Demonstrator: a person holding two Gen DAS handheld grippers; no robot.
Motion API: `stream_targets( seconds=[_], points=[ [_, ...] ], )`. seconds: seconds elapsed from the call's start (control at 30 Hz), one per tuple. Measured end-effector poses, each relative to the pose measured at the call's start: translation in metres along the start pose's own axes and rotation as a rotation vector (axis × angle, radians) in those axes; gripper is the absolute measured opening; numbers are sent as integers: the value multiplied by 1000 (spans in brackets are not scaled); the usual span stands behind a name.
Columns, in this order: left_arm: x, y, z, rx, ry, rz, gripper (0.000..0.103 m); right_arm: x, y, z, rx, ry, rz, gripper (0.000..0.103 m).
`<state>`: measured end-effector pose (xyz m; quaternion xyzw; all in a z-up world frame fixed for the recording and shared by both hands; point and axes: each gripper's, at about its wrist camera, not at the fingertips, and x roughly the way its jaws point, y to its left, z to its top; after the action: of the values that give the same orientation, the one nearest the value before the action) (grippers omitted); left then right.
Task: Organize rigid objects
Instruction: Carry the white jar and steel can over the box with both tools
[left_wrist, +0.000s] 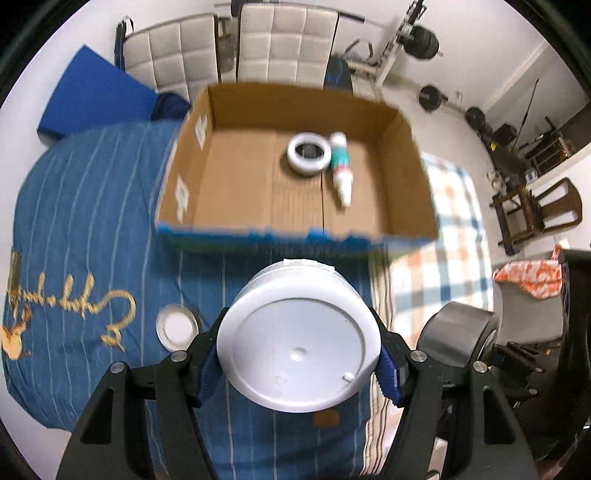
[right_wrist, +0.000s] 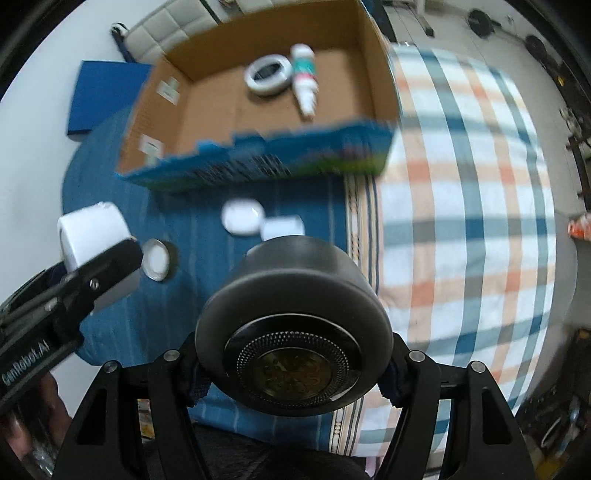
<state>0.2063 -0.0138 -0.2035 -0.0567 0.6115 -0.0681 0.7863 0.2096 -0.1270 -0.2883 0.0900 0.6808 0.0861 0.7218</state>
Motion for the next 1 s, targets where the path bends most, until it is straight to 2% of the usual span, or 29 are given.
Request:
stream_targets(
  seconds=[0.2, 0.4, 0.67, 0.9, 1.0],
  points=[
    [-19, 4, 54, -4, -65, -5, 66, -38, 10, 52, -56, -61, 28, 72],
    [-1, 20, 108, -26, -54, 5, 66, -34, 22, 109, -74, -75, 40, 72],
    [66, 51, 161, -76, 49, 32, 66, 19, 31, 181, -77, -5, -2, 72],
    [144, 73, 190, -97, 185, 61, 66, 93, 28, 223, -48, 108, -28, 72],
    [174, 81, 201, -116, 246, 50, 66, 119, 29, 234, -40, 147, -39, 72]
  ],
)
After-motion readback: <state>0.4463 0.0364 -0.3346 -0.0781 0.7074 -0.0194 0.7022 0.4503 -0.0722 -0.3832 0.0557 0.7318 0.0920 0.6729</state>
